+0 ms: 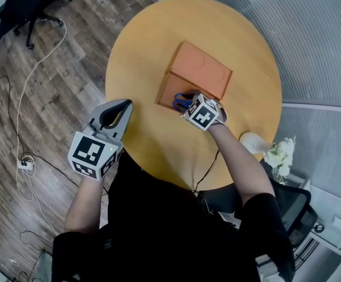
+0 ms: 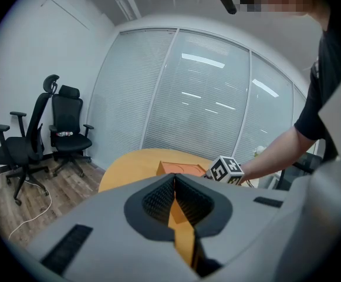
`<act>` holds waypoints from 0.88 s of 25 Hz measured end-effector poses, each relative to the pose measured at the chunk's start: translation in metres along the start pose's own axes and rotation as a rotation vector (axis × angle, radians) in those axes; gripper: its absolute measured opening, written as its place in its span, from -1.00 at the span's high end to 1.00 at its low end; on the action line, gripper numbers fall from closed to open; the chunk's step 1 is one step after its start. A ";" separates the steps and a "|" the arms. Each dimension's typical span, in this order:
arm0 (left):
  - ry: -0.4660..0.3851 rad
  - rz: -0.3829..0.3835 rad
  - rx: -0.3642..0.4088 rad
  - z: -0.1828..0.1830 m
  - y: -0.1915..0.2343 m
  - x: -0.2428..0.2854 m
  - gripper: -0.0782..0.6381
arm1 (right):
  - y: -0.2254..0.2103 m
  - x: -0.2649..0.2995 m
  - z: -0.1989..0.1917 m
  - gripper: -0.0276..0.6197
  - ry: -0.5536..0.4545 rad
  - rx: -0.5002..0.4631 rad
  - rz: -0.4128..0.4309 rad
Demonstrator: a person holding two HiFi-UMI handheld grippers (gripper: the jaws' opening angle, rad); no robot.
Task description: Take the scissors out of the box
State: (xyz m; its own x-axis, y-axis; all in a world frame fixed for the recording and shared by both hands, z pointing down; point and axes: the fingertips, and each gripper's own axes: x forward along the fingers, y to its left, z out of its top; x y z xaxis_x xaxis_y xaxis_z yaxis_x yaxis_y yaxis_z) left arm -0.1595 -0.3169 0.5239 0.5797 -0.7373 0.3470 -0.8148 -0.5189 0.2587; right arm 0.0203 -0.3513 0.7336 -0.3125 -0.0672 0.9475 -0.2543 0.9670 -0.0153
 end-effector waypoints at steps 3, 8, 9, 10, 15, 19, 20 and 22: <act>-0.001 -0.002 -0.001 0.001 0.006 -0.003 0.74 | -0.001 0.007 -0.001 0.44 0.044 -0.008 0.009; 0.000 -0.006 -0.001 0.001 0.013 -0.008 0.74 | -0.001 0.014 -0.002 0.46 0.103 -0.034 0.013; -0.001 -0.006 -0.001 0.001 0.014 -0.009 0.74 | -0.002 0.014 -0.003 0.46 0.118 -0.041 0.011; -0.002 -0.006 -0.002 0.002 0.015 -0.010 0.74 | -0.002 0.014 -0.003 0.46 0.134 -0.050 0.009; -0.008 -0.019 -0.008 0.004 0.026 -0.016 0.74 | 0.001 0.015 0.001 0.50 0.218 -0.123 -0.001; -0.017 -0.038 -0.007 0.006 0.030 -0.019 0.74 | 0.004 0.016 0.001 0.56 0.248 -0.112 0.007; -0.020 -0.043 -0.005 0.007 0.031 -0.019 0.74 | 0.005 0.016 0.001 0.61 0.247 -0.103 0.007; -0.025 -0.054 -0.003 0.011 0.032 -0.021 0.74 | 0.004 0.016 0.001 0.63 0.234 -0.071 -0.001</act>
State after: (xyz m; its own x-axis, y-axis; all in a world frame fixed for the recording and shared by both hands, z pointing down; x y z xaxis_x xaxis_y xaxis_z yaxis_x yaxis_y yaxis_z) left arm -0.1974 -0.3227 0.5154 0.6220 -0.7189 0.3104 -0.7825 -0.5566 0.2789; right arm 0.0136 -0.3482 0.7487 -0.0894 -0.0171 0.9959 -0.1873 0.9823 0.0001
